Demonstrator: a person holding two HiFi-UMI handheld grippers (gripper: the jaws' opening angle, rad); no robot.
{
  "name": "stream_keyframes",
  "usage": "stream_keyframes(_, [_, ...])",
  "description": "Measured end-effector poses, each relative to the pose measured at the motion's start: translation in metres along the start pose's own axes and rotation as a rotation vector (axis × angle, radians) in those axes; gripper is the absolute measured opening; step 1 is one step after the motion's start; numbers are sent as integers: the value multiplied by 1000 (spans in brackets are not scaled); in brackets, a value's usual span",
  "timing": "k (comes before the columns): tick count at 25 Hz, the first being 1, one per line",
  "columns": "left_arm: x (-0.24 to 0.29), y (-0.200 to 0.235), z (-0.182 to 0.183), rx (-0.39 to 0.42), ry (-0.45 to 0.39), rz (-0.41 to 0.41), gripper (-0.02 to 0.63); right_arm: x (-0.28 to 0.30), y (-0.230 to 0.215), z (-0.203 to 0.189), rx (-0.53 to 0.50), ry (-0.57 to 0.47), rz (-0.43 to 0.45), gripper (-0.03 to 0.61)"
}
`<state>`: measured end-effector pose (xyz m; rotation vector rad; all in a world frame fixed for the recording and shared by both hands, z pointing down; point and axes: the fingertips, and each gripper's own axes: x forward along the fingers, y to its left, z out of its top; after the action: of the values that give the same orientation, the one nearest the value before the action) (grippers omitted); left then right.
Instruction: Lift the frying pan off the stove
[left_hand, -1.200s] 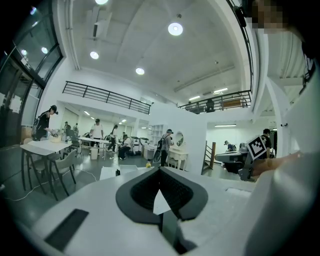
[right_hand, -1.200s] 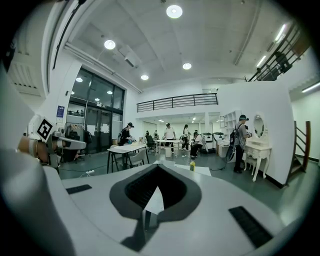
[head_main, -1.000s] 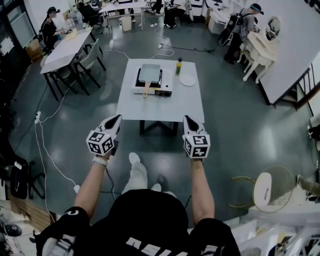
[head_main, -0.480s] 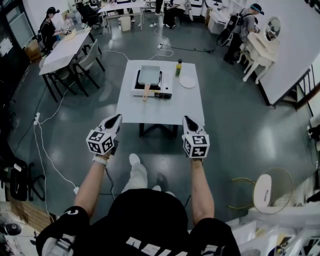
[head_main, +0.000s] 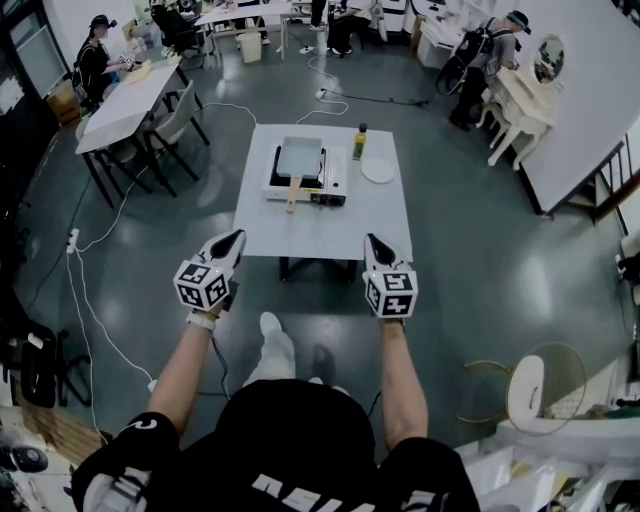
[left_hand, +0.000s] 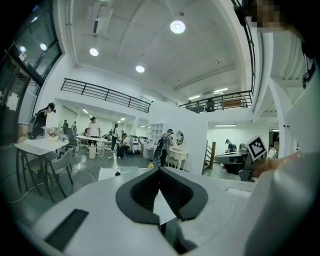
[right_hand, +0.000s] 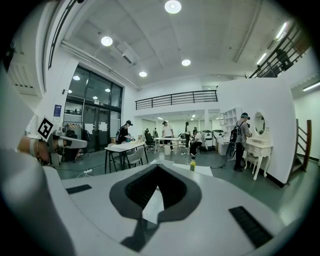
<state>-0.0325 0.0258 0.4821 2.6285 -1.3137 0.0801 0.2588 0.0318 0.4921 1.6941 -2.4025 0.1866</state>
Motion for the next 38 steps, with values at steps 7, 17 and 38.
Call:
stream_keyframes(7, [30,23,5,-1,12,-11,-2,35,-8,4,7,7,-1,-5])
stream_keyframes(17, [74,76,22,-13,0,-12,-2,101,-15,21,-5,21,2,-5])
stream_keyframes(38, [134,188,48,-33,-4,-24,-2,233,3,49,-12,53,18,-5])
